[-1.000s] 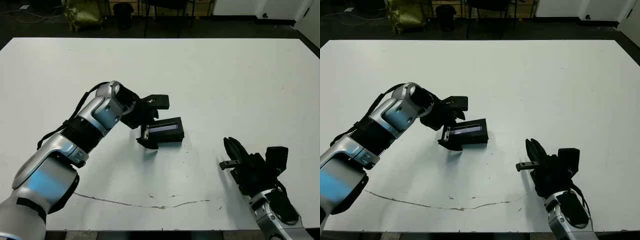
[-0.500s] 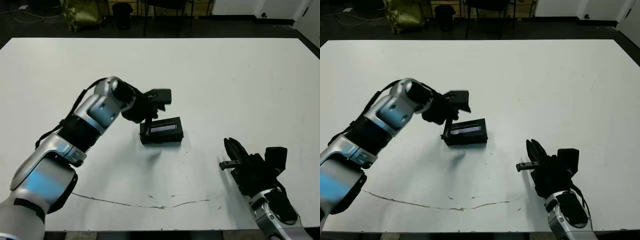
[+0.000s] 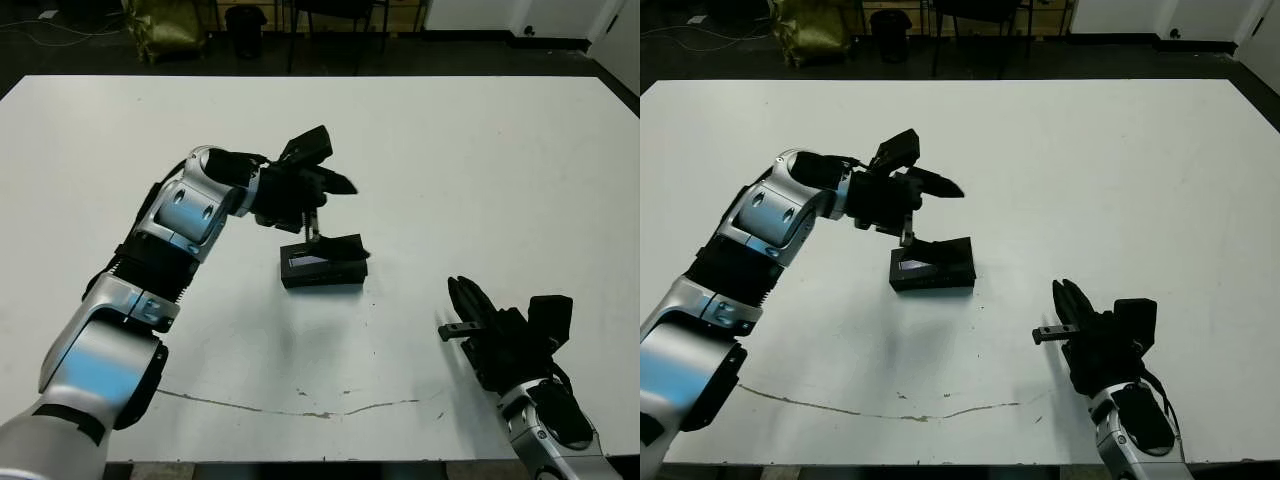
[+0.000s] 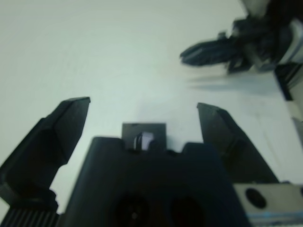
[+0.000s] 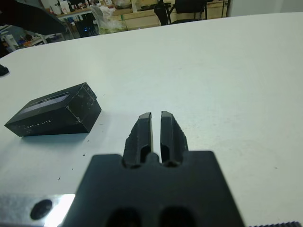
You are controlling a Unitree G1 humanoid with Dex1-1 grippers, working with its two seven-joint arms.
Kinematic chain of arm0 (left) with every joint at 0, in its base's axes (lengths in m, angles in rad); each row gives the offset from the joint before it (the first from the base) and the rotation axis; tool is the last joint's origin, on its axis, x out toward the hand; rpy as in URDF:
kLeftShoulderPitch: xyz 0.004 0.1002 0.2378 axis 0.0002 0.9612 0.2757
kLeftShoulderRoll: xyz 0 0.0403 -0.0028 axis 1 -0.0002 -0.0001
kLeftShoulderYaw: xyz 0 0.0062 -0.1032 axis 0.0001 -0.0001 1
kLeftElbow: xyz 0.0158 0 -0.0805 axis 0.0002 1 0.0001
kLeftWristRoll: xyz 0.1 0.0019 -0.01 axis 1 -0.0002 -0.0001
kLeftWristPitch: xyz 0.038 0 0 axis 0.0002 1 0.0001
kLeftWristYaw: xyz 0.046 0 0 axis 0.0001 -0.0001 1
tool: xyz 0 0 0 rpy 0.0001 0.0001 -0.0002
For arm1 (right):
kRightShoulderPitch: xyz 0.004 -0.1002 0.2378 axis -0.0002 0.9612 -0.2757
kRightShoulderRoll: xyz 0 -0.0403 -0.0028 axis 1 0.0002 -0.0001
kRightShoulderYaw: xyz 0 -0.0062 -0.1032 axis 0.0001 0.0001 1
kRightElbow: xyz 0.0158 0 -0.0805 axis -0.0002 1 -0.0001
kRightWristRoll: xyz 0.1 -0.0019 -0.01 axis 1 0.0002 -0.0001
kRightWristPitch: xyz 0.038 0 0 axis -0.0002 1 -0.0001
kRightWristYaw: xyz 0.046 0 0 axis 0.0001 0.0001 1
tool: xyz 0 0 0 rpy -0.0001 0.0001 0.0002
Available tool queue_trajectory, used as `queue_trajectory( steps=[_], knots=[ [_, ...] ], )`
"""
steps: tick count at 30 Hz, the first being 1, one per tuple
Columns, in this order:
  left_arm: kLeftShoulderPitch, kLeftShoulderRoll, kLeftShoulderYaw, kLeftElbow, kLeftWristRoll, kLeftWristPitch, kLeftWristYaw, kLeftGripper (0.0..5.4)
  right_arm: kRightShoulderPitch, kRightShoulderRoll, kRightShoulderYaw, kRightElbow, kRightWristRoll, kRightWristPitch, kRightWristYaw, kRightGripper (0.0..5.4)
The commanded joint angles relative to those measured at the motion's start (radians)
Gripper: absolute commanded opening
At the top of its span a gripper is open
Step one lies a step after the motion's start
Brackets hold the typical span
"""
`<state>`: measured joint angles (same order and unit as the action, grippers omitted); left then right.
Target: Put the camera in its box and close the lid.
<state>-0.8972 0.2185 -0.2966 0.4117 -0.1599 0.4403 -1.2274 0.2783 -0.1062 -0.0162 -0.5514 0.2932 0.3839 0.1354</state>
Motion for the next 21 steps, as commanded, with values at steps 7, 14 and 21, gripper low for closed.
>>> queue_trajectory(
  steps=[7, 14, 21],
  knots=[
    [0.319, -0.109, 0.168, -0.460, -0.039, 0.112, 0.522, 4.98, 0.002, 0.003, -0.007, 0.042, 0.008, -0.005, 0.007, 0.00],
    [0.540, -0.075, 0.068, -0.682, 0.153, -0.071, 0.754, 3.30, 0.005, 0.001, 0.008, -0.012, -0.002, 0.047, -0.025, 0.00],
    [0.634, -0.035, -0.015, -0.797, 0.319, -0.105, 0.861, 1.51, 0.006, 0.002, 0.016, -0.062, -0.007, 0.113, -0.056, 0.00]
  ],
)
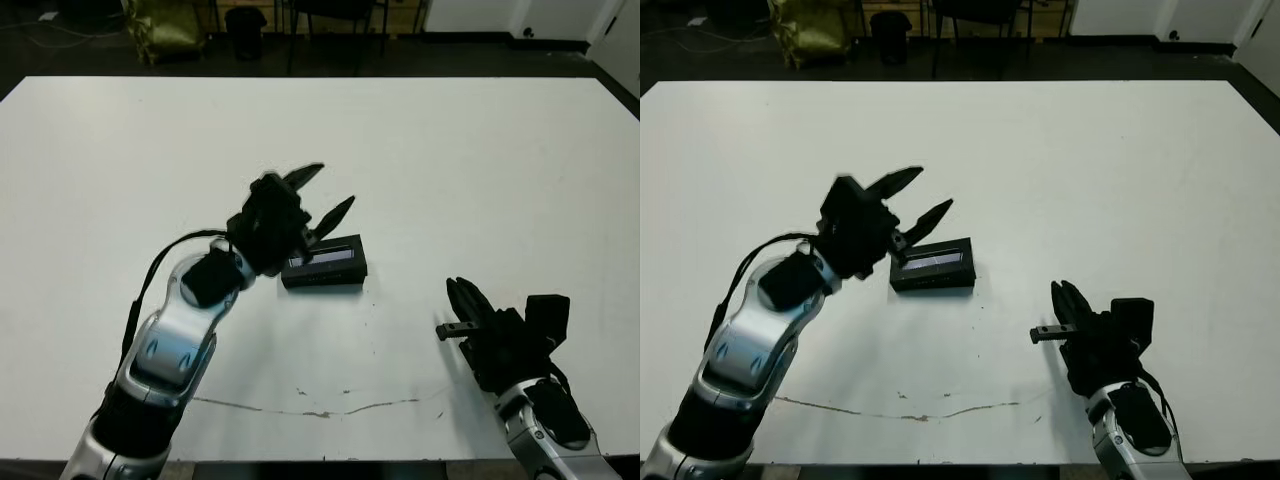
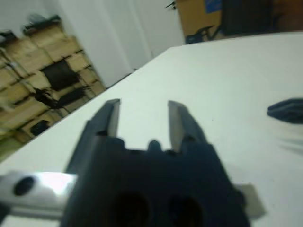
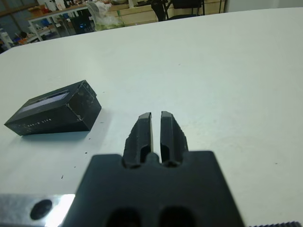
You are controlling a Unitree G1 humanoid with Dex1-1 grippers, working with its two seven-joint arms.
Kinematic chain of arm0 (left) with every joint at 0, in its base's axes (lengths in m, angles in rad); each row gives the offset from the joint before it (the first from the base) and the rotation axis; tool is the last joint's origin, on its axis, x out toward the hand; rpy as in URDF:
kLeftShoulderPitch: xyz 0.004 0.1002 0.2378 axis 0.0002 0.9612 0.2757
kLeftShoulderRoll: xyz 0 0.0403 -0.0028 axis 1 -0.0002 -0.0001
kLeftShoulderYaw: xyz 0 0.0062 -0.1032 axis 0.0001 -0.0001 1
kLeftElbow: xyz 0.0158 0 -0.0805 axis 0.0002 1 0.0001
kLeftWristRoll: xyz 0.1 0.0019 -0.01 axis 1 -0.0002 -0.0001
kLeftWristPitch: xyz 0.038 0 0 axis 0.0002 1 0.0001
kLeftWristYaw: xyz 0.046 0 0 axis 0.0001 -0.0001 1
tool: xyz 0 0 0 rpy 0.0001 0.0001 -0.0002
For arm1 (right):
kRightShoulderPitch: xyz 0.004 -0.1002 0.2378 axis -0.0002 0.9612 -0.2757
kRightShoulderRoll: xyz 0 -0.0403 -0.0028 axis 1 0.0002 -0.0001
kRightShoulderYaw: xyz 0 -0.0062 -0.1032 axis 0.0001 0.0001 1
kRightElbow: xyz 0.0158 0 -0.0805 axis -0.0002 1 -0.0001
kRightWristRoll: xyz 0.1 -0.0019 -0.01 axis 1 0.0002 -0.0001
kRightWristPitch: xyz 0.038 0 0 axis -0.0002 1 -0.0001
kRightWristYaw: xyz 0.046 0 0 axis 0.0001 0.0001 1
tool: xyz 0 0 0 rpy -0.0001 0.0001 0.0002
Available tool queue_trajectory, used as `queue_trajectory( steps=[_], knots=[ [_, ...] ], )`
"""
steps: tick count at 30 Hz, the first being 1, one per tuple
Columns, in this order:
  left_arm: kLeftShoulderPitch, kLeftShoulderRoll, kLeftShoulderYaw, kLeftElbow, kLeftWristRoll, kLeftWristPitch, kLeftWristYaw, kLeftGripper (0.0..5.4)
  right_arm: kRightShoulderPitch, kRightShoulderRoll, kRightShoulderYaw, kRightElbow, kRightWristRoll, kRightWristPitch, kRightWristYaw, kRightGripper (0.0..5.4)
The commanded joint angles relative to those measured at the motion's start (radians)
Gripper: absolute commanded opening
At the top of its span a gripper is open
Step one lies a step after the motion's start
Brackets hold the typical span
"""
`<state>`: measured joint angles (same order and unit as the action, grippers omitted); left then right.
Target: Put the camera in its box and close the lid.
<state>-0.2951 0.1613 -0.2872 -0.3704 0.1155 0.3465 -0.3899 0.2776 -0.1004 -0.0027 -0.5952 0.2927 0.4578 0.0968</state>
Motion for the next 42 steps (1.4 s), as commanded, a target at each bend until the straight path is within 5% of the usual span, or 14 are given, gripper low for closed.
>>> queue_trajectory(
  steps=[1, 6, 27, 42],
  knots=[
    [0.037, 0.023, -0.030, -0.017, 0.055, -0.020, 0.031, 1.28, 0.007, -0.008, 0.003, -0.019, -0.010, 0.035, -0.013, 0.00],
    [0.037, 0.032, -0.062, -0.034, 0.110, -0.001, 0.035, 0.02, 0.004, -0.012, 0.002, -0.006, -0.016, 0.025, -0.006, 0.00],
    [-0.084, -0.092, -0.157, 0.236, 0.232, 0.093, 0.137, 0.02, 0.011, 0.004, 0.008, -0.033, -0.012, 0.062, -0.030, 0.00],
    [-0.056, -0.121, -0.122, 0.277, 0.128, 0.223, 0.064, 0.02, 0.006, 0.002, -0.004, -0.004, 0.011, 0.039, -0.004, 0.00]
  ],
)
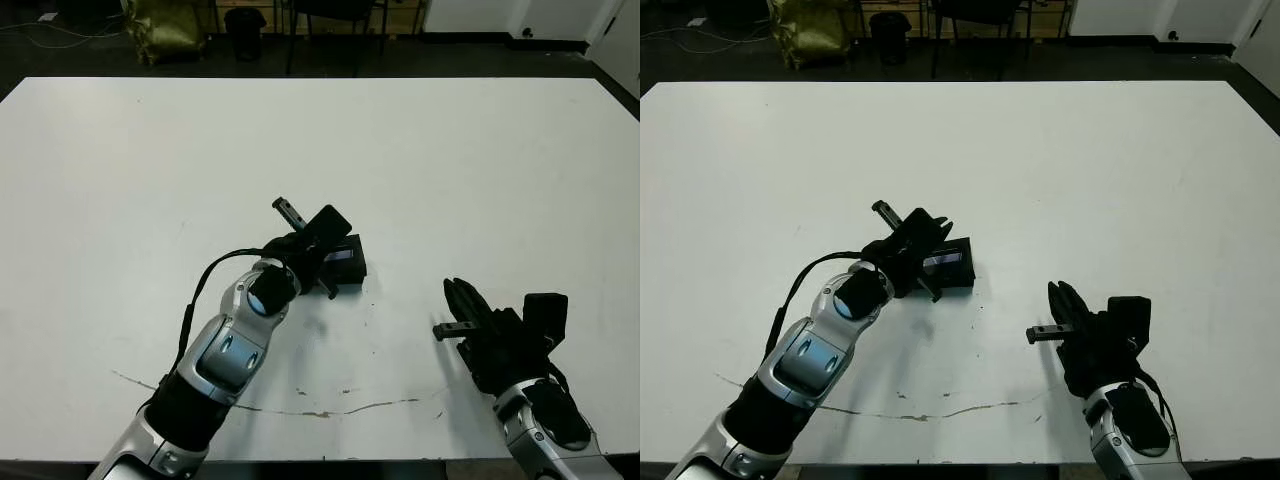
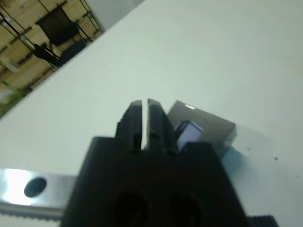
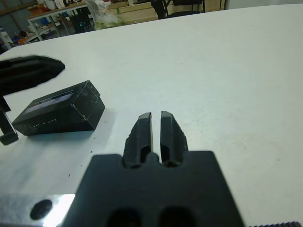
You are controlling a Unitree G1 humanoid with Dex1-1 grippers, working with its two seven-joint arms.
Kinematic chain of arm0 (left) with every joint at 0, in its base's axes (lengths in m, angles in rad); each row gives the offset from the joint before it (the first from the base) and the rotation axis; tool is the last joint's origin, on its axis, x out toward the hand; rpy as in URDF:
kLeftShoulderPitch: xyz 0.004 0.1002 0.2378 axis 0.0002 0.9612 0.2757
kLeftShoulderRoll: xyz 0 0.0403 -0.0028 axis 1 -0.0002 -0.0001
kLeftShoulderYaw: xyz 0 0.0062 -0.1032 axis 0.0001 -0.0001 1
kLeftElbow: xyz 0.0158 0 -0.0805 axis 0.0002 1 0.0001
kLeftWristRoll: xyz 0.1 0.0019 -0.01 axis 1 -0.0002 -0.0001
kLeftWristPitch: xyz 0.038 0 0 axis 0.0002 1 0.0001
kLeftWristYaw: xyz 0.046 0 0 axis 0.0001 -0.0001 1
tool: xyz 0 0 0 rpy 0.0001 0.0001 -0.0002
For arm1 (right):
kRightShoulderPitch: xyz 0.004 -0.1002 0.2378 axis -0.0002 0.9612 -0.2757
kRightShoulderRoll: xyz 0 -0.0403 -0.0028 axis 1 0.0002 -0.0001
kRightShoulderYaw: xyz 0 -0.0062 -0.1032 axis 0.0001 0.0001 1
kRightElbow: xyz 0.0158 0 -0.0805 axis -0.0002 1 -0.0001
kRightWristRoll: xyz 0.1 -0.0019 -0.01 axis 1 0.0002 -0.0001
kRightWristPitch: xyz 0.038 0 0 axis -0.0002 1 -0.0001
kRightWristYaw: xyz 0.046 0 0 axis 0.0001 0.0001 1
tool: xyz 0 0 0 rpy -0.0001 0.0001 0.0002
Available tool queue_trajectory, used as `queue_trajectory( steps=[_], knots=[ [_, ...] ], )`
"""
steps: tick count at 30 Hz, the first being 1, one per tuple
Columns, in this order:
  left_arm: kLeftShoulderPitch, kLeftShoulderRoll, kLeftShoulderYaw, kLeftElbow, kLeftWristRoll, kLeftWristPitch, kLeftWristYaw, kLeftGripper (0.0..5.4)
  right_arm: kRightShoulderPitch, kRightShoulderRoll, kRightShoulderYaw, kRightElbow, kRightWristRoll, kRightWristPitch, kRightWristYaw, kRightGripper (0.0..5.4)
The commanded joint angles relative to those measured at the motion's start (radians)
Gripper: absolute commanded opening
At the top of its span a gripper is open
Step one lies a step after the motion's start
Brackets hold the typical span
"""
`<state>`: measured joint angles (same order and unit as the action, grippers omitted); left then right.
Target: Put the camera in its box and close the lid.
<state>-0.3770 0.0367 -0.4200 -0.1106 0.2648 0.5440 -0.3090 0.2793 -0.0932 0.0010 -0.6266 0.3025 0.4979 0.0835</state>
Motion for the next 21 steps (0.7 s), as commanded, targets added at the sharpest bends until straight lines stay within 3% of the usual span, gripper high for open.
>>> queue_trajectory(
  steps=[1, 11, 21],
  knots=[
    [0.029, 0.003, 0.015, 0.021, -0.034, 0.029, -0.020, 0.02, 0.005, -0.005, -0.005, 0.025, -0.002, -0.002, 0.007, 0.00],
    [0.033, -0.019, 0.052, 0.069, -0.143, 0.077, -0.047, 0.02, 0.009, 0.000, 0.001, -0.003, -0.007, 0.027, -0.016, 0.00],
    [0.010, -0.013, 0.020, 0.159, -0.146, 0.054, -0.052, 0.02, 0.008, -0.001, -0.012, 0.012, 0.013, 0.016, 0.004, 0.00]
  ],
)
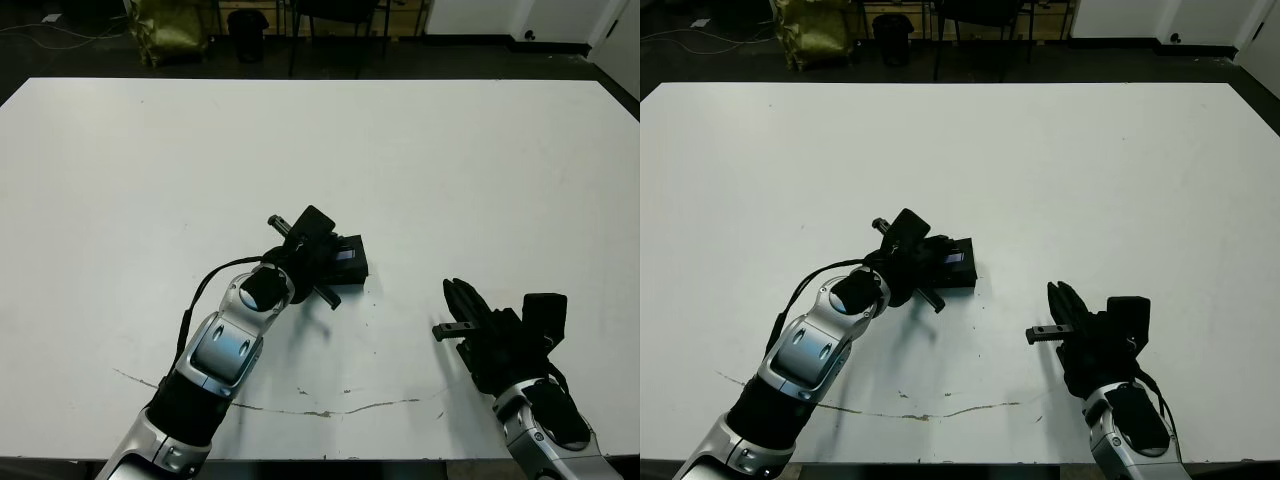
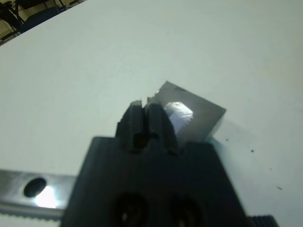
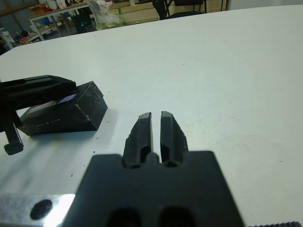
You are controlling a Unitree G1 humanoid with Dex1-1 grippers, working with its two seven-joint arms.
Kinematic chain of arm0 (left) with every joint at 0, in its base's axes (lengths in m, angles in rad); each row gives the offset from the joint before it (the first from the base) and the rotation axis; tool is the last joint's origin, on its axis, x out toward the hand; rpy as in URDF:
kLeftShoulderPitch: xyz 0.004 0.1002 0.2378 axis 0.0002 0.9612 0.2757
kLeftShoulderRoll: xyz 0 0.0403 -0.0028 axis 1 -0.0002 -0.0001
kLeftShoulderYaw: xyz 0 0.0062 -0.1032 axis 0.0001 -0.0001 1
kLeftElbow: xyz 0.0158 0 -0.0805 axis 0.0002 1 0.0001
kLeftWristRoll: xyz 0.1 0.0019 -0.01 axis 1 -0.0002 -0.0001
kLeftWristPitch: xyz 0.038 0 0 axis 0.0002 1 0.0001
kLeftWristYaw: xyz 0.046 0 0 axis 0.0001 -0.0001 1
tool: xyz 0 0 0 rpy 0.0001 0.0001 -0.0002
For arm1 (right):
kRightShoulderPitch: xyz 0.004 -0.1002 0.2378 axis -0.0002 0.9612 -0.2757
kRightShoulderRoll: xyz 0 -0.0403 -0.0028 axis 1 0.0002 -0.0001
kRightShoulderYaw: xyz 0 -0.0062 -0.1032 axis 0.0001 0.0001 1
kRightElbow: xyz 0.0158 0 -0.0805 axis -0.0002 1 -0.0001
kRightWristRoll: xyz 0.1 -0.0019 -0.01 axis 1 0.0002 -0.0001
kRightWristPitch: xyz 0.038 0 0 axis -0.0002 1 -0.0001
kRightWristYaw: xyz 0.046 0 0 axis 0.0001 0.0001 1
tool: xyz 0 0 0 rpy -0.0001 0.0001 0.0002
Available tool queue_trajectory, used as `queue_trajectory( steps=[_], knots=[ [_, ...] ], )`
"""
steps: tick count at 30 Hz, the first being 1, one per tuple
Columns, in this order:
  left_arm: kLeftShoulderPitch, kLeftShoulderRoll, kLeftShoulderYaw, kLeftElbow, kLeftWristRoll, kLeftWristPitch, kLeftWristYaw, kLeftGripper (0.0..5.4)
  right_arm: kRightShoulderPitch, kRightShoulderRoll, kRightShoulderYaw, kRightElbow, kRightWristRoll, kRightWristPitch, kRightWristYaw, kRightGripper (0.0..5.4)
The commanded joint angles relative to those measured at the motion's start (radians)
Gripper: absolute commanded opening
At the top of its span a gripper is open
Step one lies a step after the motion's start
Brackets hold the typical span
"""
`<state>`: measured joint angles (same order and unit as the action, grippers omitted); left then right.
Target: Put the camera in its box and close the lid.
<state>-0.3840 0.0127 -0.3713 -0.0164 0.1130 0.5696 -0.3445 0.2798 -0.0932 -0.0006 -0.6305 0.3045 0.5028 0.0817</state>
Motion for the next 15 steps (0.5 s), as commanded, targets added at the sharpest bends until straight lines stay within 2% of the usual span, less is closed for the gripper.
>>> queue_trajectory(
  steps=[1, 7, 15],
  knots=[
    [0.011, 0.010, -0.035, 0.075, 0.010, 0.029, -0.015, 0.02, 0.008, -0.002, -0.011, 0.018, 0.011, 0.008, 0.008, 0.00],
    [-0.021, -0.011, -0.040, 0.131, -0.010, 0.051, -0.026, 0.02, 0.005, -0.001, -0.015, 0.039, 0.015, -0.012, 0.020, 0.00],
    [-0.040, -0.013, -0.088, 0.146, 0.014, 0.045, -0.030, 0.02, 0.011, -0.004, -0.007, 0.019, 0.001, -0.011, 0.016, 0.00]
  ],
)
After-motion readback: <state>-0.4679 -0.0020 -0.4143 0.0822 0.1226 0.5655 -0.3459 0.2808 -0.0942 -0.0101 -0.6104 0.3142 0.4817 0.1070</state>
